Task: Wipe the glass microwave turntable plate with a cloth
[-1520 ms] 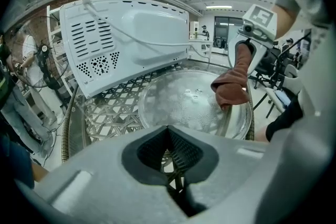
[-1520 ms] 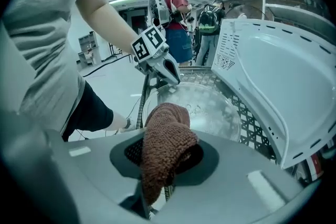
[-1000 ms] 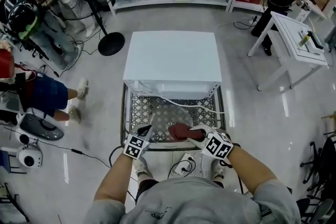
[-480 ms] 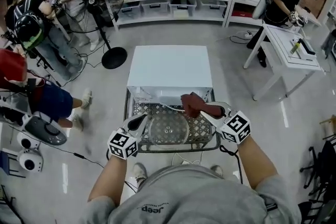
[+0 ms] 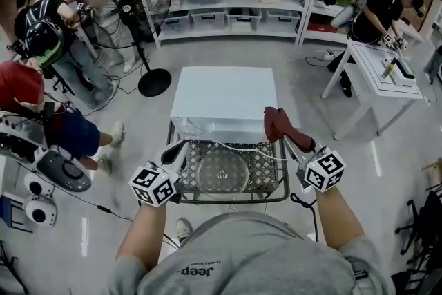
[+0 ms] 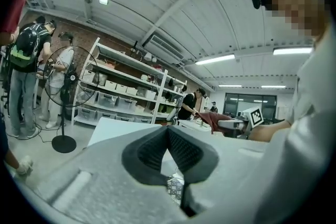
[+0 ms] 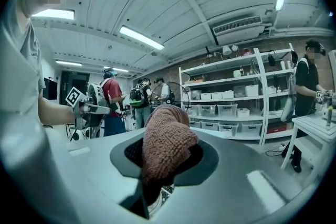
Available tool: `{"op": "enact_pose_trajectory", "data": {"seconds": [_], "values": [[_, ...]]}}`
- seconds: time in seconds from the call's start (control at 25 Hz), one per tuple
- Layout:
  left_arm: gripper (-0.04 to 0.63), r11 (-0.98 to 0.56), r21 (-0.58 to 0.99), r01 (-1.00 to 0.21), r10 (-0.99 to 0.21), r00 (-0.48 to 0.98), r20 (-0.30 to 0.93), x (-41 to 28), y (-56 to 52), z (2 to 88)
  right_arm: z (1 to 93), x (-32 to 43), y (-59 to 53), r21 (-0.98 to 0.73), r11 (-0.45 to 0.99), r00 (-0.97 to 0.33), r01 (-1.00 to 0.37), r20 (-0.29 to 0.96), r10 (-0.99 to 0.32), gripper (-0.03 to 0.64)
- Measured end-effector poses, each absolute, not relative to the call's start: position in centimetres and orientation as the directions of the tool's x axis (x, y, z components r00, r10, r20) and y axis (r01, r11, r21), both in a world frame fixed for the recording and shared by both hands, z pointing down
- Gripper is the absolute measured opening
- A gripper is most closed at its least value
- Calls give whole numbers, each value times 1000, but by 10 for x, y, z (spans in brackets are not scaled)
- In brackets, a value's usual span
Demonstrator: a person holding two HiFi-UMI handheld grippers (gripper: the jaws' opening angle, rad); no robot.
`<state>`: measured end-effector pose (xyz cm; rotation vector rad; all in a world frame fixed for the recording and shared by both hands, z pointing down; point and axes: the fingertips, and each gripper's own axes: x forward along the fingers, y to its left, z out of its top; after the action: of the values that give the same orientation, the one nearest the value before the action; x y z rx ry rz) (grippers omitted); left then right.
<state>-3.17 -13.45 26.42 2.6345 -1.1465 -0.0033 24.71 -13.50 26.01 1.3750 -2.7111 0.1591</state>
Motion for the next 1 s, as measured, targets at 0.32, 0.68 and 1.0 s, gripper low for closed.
{"op": "enact_pose_trajectory", "data": {"seconds": [0.32, 0.68, 1.0], "values": [[-3, -656, 229, -719, -724, 685, 78, -26, -132, 252, 256, 257, -133, -55, 568, -570, -821, 104, -815, 100], [-3, -658, 226, -718, -723, 687, 74, -28, -131, 248, 254, 253, -131, -43, 569, -570, -821, 111, -814, 100], [-3, -658, 227, -718, -723, 687, 76, -26, -129, 247, 257, 255, -131, -66, 567, -571, -821, 111, -813, 98]]}}
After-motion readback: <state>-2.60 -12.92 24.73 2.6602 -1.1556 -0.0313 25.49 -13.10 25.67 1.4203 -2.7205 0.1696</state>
